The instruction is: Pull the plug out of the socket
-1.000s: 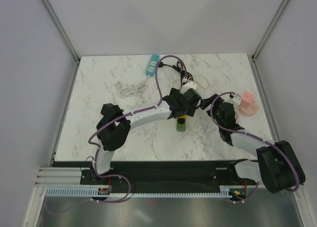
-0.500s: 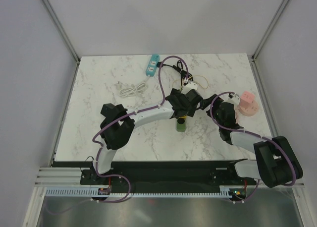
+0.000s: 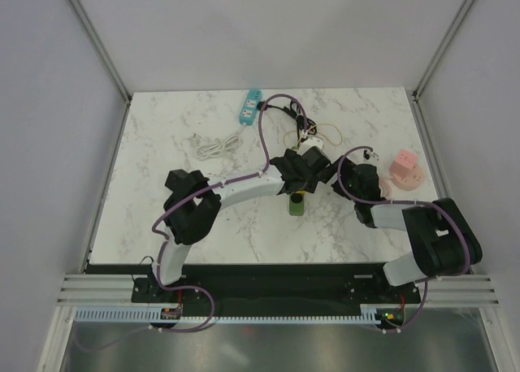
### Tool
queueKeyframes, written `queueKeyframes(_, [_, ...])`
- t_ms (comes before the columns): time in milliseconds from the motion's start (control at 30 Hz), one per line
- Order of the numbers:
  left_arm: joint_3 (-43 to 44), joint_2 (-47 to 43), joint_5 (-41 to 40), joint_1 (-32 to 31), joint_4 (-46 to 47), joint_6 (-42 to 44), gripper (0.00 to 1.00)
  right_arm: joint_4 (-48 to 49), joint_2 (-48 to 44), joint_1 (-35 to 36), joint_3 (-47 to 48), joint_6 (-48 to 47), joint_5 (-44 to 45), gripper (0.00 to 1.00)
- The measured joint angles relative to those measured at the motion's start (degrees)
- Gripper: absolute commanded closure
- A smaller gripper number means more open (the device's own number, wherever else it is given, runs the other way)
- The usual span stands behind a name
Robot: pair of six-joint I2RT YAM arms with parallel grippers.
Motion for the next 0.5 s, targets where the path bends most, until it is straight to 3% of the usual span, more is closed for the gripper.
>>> queueKeyframes(100, [-2.3, -1.4, 1.5, 0.7, 1.9, -0.1, 0.70, 1.6, 2.3, 0.0, 0.9, 0.6, -3.0, 0.09])
queueKeyframes(167, [-3.9, -2.5, 3.0, 1.4, 3.2, 0.0, 0.96, 2.9, 3.7, -0.1, 1.3, 1.1, -5.0, 0.11])
queueKeyframes(500, [-11.7, -7.6, 7.2, 3.3, 8.7, 0.7, 0.98, 12.4, 11.6, -0.2, 2.1, 5.5, -14.4, 0.17])
